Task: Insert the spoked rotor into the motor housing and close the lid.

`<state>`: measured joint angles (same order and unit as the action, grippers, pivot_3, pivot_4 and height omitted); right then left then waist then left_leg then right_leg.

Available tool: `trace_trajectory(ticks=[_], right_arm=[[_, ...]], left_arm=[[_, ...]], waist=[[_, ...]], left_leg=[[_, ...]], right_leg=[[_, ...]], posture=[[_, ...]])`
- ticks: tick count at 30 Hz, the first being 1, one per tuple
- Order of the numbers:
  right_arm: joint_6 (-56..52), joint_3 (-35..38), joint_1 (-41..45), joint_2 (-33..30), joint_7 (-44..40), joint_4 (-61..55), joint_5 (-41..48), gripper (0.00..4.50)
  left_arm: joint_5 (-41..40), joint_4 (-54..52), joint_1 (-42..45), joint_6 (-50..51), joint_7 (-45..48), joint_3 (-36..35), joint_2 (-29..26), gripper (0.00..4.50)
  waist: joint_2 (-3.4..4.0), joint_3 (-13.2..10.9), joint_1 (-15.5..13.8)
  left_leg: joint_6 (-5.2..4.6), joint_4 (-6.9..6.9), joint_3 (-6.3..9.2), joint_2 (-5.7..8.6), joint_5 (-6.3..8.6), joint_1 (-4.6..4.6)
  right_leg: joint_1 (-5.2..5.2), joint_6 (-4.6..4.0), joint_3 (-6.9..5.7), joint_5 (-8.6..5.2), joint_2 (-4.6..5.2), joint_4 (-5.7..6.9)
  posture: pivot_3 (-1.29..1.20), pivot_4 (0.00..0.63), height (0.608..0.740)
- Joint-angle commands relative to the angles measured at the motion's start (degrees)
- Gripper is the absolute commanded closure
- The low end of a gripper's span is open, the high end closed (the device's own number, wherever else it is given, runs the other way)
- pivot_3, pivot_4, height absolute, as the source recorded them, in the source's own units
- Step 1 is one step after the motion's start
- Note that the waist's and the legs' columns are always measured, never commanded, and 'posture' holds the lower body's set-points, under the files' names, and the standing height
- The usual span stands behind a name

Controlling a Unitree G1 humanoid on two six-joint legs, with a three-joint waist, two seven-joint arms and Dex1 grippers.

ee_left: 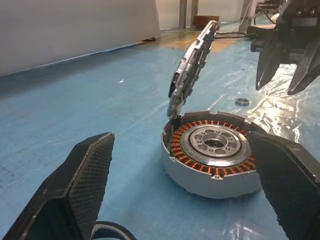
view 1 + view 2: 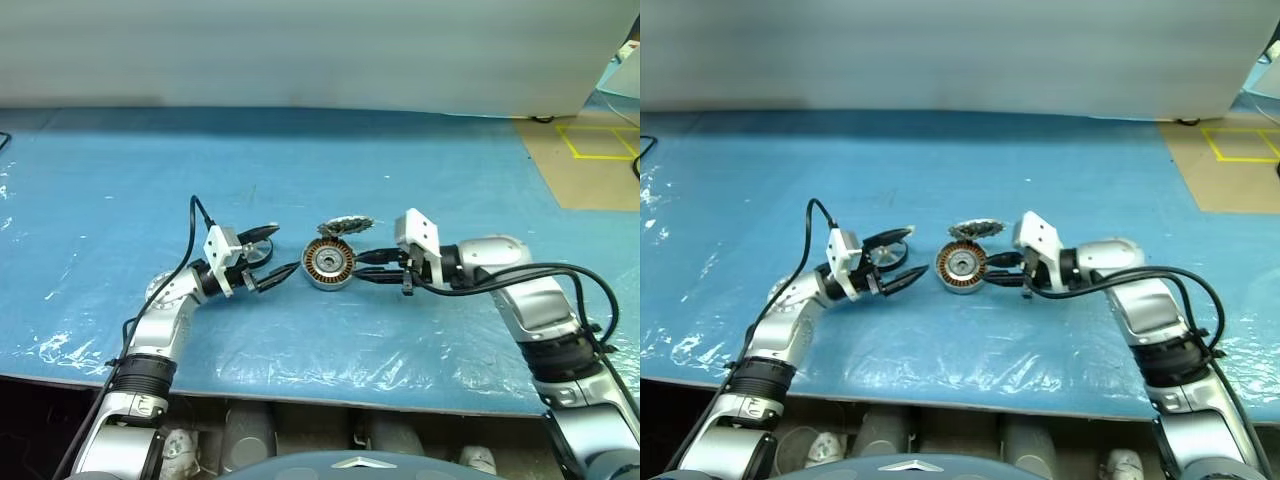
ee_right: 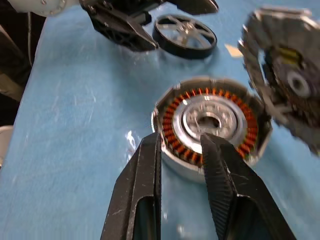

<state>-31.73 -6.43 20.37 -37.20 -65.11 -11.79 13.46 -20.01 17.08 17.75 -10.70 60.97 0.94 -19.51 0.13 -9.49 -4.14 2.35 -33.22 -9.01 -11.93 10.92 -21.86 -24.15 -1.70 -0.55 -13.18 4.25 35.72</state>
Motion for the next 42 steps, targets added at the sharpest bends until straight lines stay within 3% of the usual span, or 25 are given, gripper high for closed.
trace_trajectory(ticks=[1,13,42], right_arm=[[1.49,4.64,-2.93,-1.32,6.20,-0.88,-1.37,3.23],[9.50,9.72,-12.12,-1.80,17.78,5.79,-4.94,3.23],[10.17,6.92,-10.93,0.84,18.60,10.84,-4.14,3.23]], left_arm=[[-0.44,-1.14,0.56,-0.12,0.79,0.65,0.51,0.00],[-0.24,-0.07,1.20,0.14,2.22,2.34,1.93,0.00],[-0.22,-0.78,0.11,0.91,1.98,1.75,1.52,0.00]], waist=[[0.00,0.00,0.03],[0.00,0.00,0.15],[0.00,0.00,0.15]], left_leg=[[0.02,0.00,0.00,0.00,0.01,0.01],[0.10,0.01,-0.04,0.05,0.06,0.09],[-0.13,0.00,-0.05,0.04,0.13,0.13]], right_leg=[[0.01,0.00,0.01,0.00,0.00,0.00],[0.04,0.01,0.10,0.00,0.00,-0.06],[0.08,0.02,0.10,-0.01,0.00,-0.05]], posture=[[0.00,0.150,0.740],[0.00,0.150,0.740],[0.00,0.150,0.740]])
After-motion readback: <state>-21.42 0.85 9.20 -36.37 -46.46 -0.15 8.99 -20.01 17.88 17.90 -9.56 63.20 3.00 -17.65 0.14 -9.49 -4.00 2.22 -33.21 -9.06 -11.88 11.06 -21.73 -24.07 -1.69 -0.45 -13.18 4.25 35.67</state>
